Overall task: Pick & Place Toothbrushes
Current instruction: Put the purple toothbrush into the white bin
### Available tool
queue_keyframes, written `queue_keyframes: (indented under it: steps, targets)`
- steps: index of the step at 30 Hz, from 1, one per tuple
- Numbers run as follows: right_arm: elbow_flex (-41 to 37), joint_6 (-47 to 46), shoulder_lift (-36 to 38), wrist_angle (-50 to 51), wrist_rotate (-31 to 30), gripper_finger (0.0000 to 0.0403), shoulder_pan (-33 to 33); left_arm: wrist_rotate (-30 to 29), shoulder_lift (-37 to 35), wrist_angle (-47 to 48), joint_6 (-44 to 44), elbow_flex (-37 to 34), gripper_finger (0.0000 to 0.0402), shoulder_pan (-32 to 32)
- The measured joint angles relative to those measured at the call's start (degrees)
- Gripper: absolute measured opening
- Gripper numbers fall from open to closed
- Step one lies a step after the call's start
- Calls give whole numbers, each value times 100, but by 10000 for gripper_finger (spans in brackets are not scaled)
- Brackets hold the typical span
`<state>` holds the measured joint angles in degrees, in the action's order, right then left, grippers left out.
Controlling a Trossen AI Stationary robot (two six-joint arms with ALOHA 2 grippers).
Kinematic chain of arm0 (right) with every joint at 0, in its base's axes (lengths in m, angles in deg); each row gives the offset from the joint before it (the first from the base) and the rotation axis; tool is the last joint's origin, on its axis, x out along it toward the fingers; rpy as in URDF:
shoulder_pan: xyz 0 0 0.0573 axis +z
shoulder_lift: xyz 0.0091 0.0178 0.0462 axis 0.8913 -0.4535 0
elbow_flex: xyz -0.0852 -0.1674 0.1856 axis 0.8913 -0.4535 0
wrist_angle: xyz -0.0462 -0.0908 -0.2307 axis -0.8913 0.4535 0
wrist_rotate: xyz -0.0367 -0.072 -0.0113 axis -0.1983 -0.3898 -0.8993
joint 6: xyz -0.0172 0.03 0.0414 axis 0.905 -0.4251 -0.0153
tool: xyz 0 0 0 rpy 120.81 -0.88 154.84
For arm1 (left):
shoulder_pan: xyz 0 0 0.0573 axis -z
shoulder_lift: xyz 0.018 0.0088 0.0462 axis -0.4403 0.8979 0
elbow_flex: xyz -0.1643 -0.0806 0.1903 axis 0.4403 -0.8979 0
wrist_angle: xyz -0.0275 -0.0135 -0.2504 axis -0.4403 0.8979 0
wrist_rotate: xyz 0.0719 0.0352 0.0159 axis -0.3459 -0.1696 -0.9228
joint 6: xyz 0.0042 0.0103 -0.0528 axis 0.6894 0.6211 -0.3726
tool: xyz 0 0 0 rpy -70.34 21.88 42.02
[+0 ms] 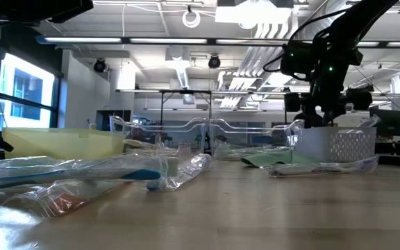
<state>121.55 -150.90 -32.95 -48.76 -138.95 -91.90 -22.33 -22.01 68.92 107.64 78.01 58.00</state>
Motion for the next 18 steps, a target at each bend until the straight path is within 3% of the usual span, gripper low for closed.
queue_keyframes:
  steps: [4,18]
  targets:
    - [0,5,0,38,172,126,-74,0,2,0,-2,0,220,0]
    - [0,690,485,-385,318,74,370,-7,1,-2,-2,0,220,0]
